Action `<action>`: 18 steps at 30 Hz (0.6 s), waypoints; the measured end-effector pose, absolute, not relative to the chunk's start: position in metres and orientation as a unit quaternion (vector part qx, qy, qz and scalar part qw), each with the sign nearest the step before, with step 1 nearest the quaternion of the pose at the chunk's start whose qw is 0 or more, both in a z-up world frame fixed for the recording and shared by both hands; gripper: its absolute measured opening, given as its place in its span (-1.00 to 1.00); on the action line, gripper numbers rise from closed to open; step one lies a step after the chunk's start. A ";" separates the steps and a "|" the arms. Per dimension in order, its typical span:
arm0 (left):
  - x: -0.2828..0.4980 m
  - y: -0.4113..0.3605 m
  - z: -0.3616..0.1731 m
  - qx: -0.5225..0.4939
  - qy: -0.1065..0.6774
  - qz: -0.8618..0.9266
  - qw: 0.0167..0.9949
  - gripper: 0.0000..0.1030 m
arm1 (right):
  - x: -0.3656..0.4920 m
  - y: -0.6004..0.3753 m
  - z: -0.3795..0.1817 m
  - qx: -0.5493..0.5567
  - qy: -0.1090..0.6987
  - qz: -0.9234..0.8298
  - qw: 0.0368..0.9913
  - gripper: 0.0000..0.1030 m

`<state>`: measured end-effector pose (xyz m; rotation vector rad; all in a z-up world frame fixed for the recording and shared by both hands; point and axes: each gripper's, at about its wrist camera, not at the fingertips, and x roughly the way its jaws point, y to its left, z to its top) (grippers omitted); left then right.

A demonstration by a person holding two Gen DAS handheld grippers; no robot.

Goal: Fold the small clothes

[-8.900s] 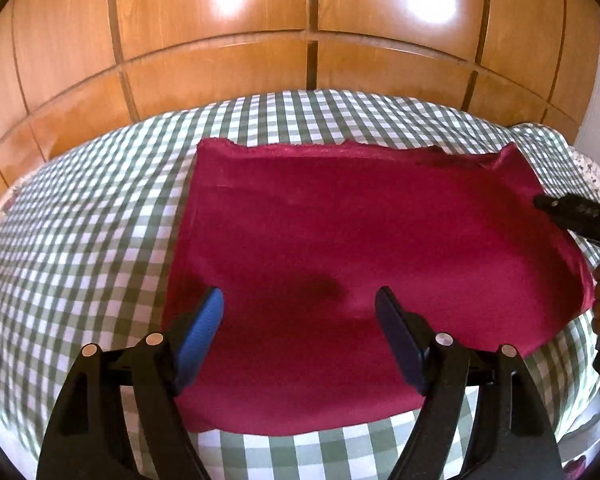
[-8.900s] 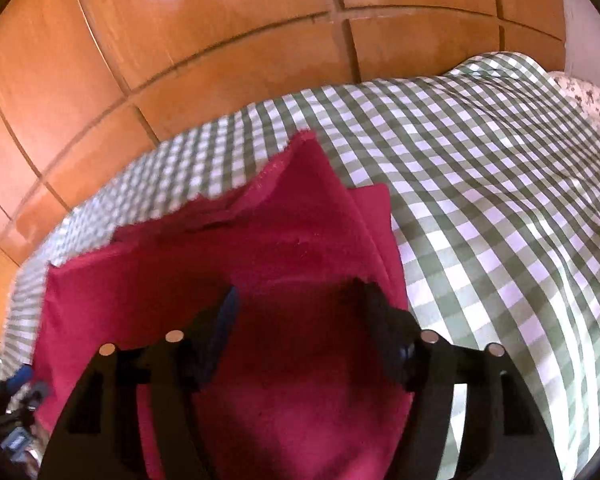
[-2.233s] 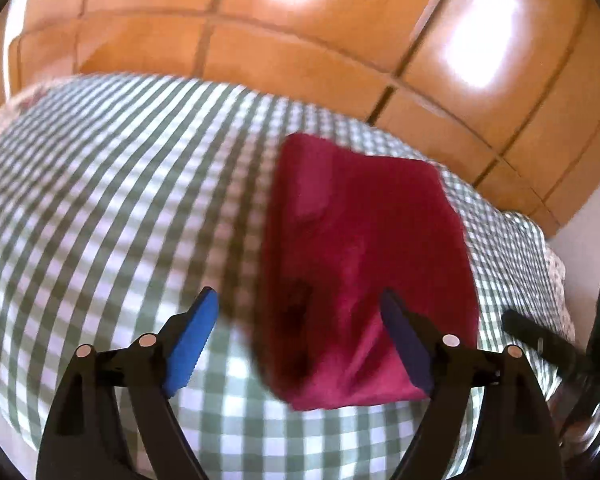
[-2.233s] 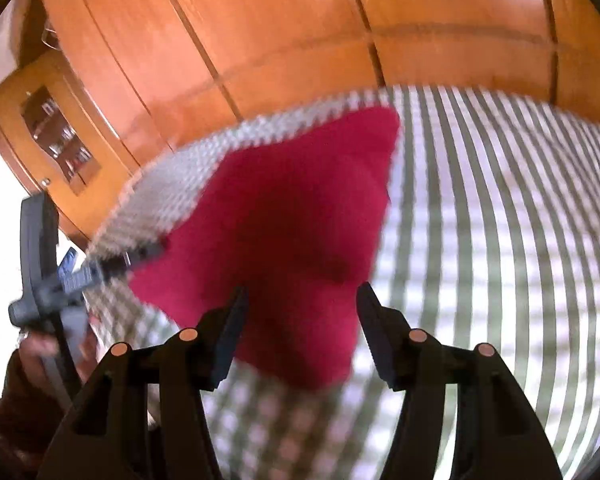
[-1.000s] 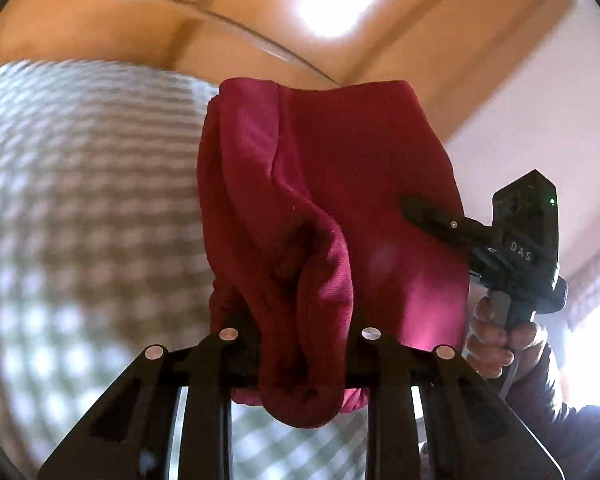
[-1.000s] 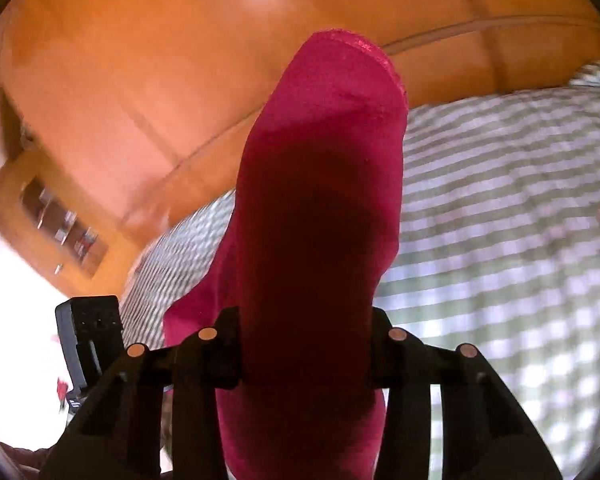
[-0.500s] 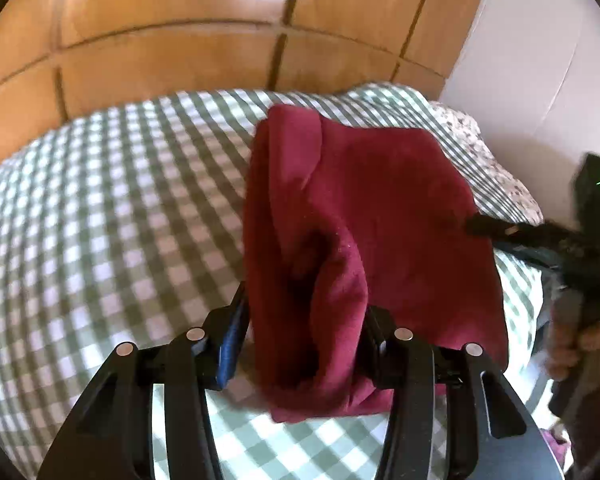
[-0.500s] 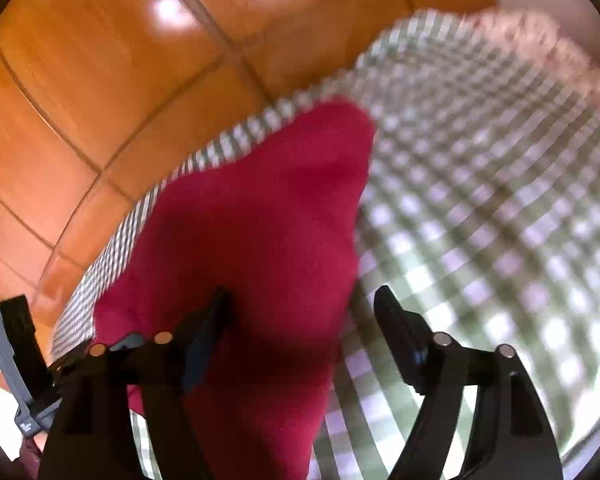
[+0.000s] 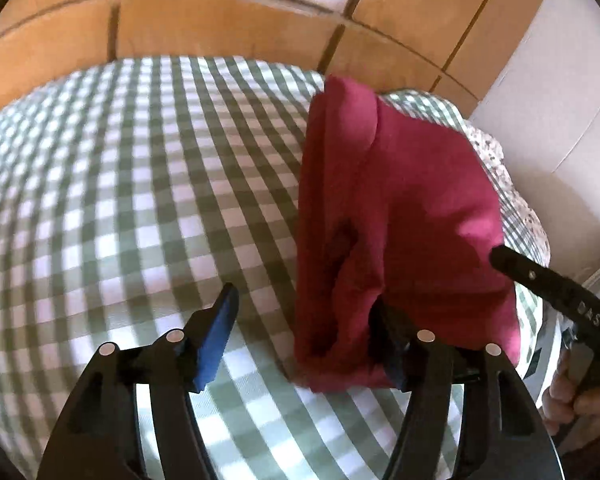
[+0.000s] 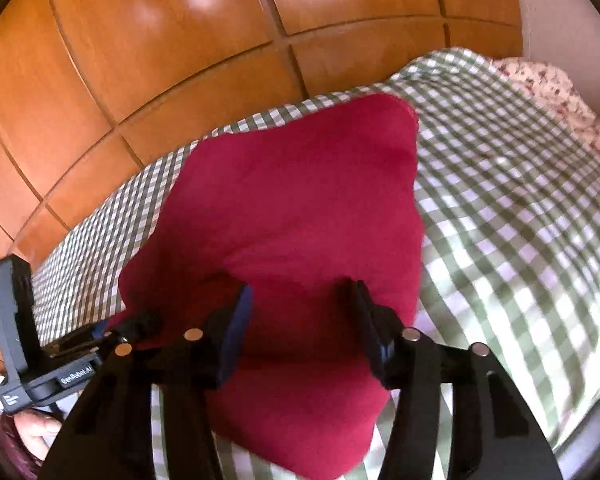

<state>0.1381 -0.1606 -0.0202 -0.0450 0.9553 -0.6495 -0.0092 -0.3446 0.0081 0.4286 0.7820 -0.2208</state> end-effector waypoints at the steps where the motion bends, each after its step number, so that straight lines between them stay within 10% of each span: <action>1: 0.133 -0.156 -0.012 -0.015 0.442 -0.296 0.846 0.33 | -0.017 -0.340 0.013 0.208 0.372 -0.113 0.898 0.33; 8: 0.093 -0.133 0.034 0.009 0.381 -0.253 0.889 0.82 | -0.053 -0.307 0.020 0.192 0.363 -0.177 0.895 0.70; 18: 0.043 -0.110 0.060 0.039 0.328 -0.223 0.917 0.91 | -0.068 -0.268 0.042 0.139 0.319 -0.245 0.905 0.95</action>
